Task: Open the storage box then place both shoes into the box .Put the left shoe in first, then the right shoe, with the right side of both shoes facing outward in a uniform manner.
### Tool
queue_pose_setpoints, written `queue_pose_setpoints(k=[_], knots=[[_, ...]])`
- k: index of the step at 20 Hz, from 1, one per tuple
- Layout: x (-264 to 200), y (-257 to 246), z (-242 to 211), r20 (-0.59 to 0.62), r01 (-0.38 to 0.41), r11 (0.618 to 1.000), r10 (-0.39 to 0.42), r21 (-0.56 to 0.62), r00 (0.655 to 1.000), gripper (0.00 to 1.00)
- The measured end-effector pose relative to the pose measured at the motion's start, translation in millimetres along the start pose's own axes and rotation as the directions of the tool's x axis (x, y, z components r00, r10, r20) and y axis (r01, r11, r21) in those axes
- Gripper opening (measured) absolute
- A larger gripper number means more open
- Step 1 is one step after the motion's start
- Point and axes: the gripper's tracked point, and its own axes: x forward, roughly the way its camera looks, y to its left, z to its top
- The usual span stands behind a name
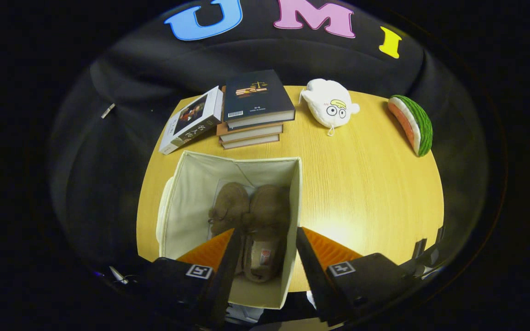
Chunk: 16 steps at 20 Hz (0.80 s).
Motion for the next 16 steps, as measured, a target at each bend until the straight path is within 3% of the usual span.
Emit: queue_pose_setpoints(k=[2,4,10,16], knots=[[-5.8,1.1,0.3,0.023,-0.019,1.0,0.02,-0.018,1.0,0.92],[-14.4,3.1,3.8,0.063,-0.047,0.999,0.049,-0.027,0.997,0.97],[-48.7,-3.3,28.7,0.243,-0.113,0.993,0.12,-0.043,0.963,0.99],[-95.8,-53.2,74.3,0.461,-0.101,0.995,0.102,-0.026,0.881,0.98]])
